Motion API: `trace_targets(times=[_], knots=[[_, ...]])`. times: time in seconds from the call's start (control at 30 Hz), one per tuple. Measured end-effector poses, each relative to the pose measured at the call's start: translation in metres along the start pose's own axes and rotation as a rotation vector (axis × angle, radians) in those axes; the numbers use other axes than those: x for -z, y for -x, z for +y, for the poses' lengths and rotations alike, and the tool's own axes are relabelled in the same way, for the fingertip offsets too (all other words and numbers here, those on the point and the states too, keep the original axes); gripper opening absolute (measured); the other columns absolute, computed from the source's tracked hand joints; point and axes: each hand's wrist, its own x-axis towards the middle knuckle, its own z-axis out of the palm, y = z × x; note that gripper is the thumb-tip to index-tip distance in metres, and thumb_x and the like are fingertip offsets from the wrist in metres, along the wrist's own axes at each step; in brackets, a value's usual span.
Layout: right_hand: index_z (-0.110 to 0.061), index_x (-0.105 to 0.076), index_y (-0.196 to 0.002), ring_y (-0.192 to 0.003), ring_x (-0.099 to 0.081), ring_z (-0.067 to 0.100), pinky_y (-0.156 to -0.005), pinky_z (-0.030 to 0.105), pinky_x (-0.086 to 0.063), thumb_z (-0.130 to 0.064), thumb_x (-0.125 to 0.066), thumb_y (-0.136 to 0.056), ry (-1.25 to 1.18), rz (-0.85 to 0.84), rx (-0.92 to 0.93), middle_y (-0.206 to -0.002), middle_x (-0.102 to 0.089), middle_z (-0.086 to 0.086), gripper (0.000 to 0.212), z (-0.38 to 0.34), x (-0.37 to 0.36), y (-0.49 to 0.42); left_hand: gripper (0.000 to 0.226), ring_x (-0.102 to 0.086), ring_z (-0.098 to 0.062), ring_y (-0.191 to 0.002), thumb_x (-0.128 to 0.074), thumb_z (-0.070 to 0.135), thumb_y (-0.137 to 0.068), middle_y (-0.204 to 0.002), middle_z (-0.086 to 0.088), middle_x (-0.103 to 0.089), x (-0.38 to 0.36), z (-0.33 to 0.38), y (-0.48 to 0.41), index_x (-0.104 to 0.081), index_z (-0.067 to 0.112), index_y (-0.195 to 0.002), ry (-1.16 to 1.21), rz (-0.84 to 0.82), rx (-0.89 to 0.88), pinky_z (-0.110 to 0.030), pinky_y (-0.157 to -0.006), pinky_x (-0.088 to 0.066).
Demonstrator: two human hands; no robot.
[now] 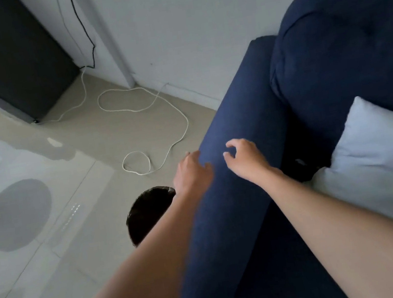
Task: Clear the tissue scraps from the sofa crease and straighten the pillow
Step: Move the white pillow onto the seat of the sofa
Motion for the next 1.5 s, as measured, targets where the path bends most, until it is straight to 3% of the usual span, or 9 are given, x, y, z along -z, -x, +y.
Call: trace_targets(times=[0.53,0.7,0.83,0.97,1.07,1.2,1.3,1.4,1.5], knots=[[-0.006,-0.058,-0.126,-0.122,-0.054,0.025,-0.102,0.036,-0.046,-0.015,-0.050,-0.094,-0.165,0.454,-0.133,-0.131,-0.057,0.010,0.034,0.258,0.211,0.087,0.055,-0.038,-0.023,-0.138,-0.051,0.029,-0.095,-0.155,-0.001,-0.034,-0.181,0.252,0.090,-0.038,0.018,-0.147,-0.229,-0.137,-0.406,-0.041,-0.105,-0.041],[-0.005,-0.061,-0.115,-0.112,-0.057,0.029,-0.095,0.038,-0.044,-0.016,-0.055,-0.091,0.067,0.535,-0.127,-0.119,-0.062,0.011,0.027,0.323,0.253,0.106,0.057,-0.020,-0.022,-0.148,-0.051,0.029,-0.096,-0.162,-0.006,-0.017,-0.235,0.311,0.104,-0.034,0.017,-0.149,-0.336,-0.098,-0.571,-0.041,-0.113,-0.034],[-0.008,-0.053,-0.120,-0.127,-0.046,0.028,-0.107,0.048,-0.033,-0.032,-0.062,-0.085,0.248,0.365,-0.197,-0.128,-0.054,0.007,0.044,0.369,0.263,0.110,0.062,-0.013,-0.022,-0.150,-0.053,0.032,-0.095,-0.163,-0.006,-0.012,-0.264,0.332,0.107,-0.029,0.016,-0.150,-0.471,-0.134,-0.686,-0.040,-0.118,-0.025],[-0.013,-0.037,-0.140,-0.130,-0.044,0.028,-0.112,0.045,-0.028,-0.052,-0.064,-0.079,0.251,0.237,-0.186,-0.137,-0.051,0.009,0.077,0.390,0.255,0.111,0.074,-0.029,-0.024,-0.144,-0.055,0.040,-0.093,-0.152,-0.006,-0.039,-0.274,0.322,0.104,-0.019,0.014,-0.153,-0.555,-0.209,-0.624,-0.041,-0.116,-0.027],[-0.021,-0.020,-0.150,-0.134,-0.040,0.030,-0.111,0.047,-0.029,-0.067,-0.064,-0.069,0.309,0.102,-0.240,-0.141,-0.046,0.011,0.103,0.389,0.244,0.110,0.087,-0.034,-0.026,-0.139,-0.058,0.049,-0.087,-0.149,-0.006,-0.042,-0.277,0.306,0.107,-0.013,0.017,-0.154,-0.653,-0.264,-0.569,-0.041,-0.112,-0.027],[-0.023,-0.062,-0.117,-0.118,-0.051,0.027,-0.100,0.042,-0.034,-0.068,-0.064,-0.068,0.472,0.154,-0.227,-0.121,-0.058,0.005,0.066,0.379,0.231,0.115,0.064,-0.035,-0.028,-0.132,-0.053,0.060,-0.083,-0.139,-0.008,-0.043,-0.279,0.295,0.120,-0.052,0.023,-0.135,-0.882,-0.209,-0.565,-0.039,-0.110,-0.026],[-0.018,-0.069,-0.109,-0.119,-0.046,0.027,-0.106,0.042,-0.027,-0.062,-0.064,-0.073,0.578,0.218,-0.144,-0.123,-0.053,0.006,0.056,0.368,0.224,0.121,0.059,-0.023,-0.029,-0.140,-0.054,0.063,-0.081,-0.146,-0.010,-0.032,-0.277,0.290,0.126,-0.062,0.021,-0.123,-0.954,-0.152,-0.622,-0.046,-0.116,-0.013],[-0.017,-0.064,-0.113,-0.126,-0.045,0.025,-0.118,0.047,-0.010,-0.062,-0.067,-0.070,0.557,0.142,-0.117,-0.127,-0.056,0.004,0.063,0.362,0.219,0.130,0.067,-0.005,-0.028,-0.150,-0.058,0.062,-0.076,-0.158,-0.012,-0.020,-0.270,0.282,0.130,-0.055,0.019,-0.126,-0.999,-0.213,-0.656,-0.054,-0.117,0.009],[-0.014,-0.050,-0.118,-0.107,-0.060,0.025,-0.104,0.041,-0.037,-0.052,-0.078,-0.062,0.315,0.049,-0.160,-0.112,-0.066,0.005,0.073,0.362,0.206,0.148,0.073,-0.047,-0.023,-0.129,-0.068,0.063,-0.067,-0.129,-0.001,-0.056,-0.261,0.265,0.139,-0.049,0.016,-0.120,-0.902,-0.296,-0.617,-0.046,-0.115,-0.021]])
